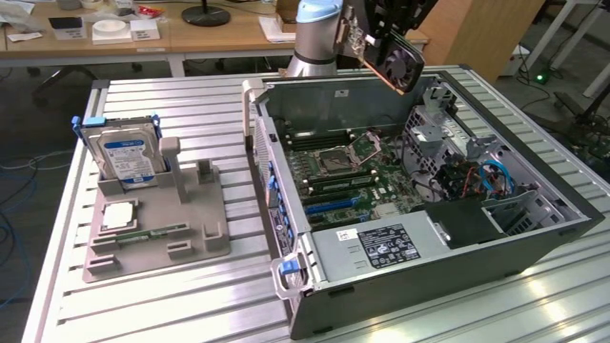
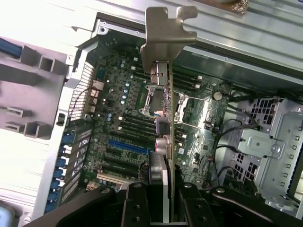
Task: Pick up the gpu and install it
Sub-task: 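Insert the gpu into the slot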
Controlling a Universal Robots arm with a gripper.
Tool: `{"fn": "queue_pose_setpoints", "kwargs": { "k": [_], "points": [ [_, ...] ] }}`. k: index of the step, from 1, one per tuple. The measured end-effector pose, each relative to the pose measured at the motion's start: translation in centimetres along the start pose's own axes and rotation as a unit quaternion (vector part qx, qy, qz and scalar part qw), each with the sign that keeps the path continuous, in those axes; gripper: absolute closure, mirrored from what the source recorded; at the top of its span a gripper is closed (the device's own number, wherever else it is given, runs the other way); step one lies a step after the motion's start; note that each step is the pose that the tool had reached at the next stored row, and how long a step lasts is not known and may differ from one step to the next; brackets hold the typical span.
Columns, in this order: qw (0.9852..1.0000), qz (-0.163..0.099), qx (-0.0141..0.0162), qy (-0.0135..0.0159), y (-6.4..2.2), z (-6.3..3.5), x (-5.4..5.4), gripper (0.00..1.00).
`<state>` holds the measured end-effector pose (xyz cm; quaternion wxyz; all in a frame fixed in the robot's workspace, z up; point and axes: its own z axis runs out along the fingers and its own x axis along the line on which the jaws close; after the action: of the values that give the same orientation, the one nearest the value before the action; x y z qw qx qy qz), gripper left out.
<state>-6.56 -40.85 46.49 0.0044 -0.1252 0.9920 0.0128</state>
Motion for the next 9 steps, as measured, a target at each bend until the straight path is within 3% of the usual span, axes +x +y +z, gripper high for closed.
{"fn": "queue_pose_setpoints", "kwargs": {
  "k": [9],
  "points": [
    [0.9995, -0.032, -0.0008, 0.0007, -0.02, 0.0, 0.01, 0.71]
  ]
}}
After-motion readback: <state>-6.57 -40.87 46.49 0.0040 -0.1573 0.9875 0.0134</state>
